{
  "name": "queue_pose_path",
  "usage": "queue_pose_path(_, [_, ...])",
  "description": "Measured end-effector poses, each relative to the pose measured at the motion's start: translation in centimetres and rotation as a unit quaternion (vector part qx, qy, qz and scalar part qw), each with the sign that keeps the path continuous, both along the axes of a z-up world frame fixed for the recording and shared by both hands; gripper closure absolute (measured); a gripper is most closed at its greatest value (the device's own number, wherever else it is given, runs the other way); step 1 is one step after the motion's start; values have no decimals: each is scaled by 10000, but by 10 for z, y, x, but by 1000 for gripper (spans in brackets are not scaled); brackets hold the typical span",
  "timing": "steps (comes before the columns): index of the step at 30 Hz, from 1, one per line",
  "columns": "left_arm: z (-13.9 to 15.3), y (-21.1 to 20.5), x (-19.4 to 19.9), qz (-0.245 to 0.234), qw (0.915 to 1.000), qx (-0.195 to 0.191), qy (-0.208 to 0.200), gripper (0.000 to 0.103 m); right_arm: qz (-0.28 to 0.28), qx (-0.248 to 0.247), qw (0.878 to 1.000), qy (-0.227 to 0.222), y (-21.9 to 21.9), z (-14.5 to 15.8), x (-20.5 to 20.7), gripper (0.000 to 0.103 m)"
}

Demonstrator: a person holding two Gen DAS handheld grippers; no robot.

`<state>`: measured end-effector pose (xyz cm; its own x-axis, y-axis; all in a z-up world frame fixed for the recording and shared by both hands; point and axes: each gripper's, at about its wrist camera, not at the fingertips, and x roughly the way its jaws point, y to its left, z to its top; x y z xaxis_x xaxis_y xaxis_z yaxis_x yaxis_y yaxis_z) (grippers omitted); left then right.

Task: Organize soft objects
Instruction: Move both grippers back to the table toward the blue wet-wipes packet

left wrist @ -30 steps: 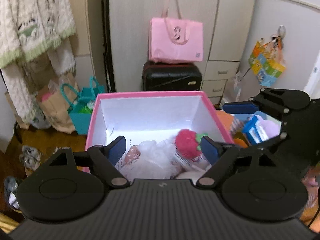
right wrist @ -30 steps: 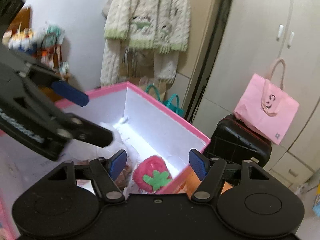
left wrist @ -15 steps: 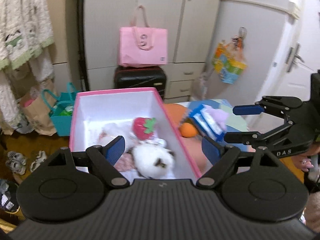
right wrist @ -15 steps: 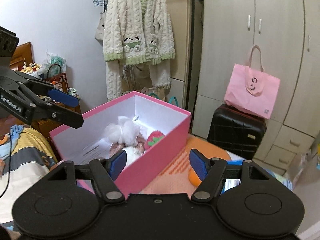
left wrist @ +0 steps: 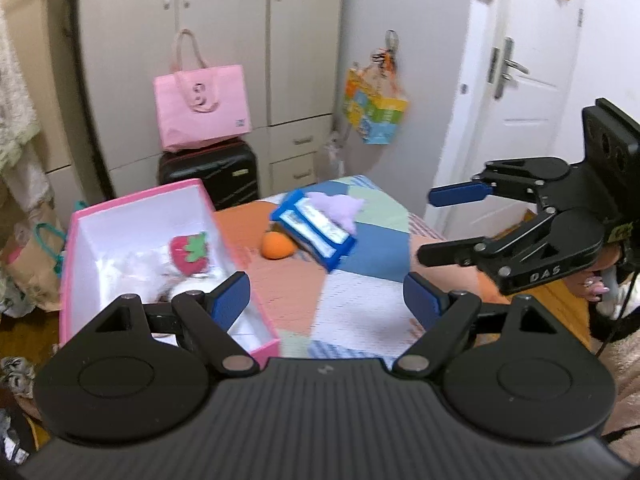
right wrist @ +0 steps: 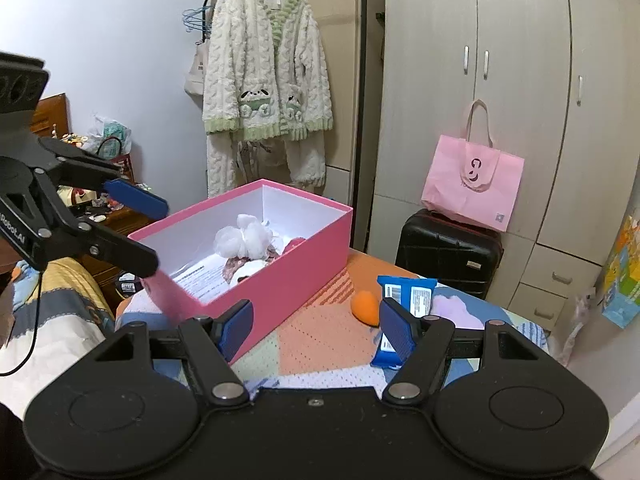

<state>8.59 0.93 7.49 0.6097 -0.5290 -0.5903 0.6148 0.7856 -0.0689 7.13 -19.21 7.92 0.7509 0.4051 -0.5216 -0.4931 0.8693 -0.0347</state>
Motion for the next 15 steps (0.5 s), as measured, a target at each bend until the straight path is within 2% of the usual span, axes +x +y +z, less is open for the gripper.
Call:
queue_pose_path(7, [-11,-28,-7,-261,9995,-98,145,19,186,-129,9997,-28,-4,-17,-12,29])
queue_pose_path(15, [-32,-56,6,-272,9995,-44,158,20,292,-178,9994,3,-16,-39,3,29])
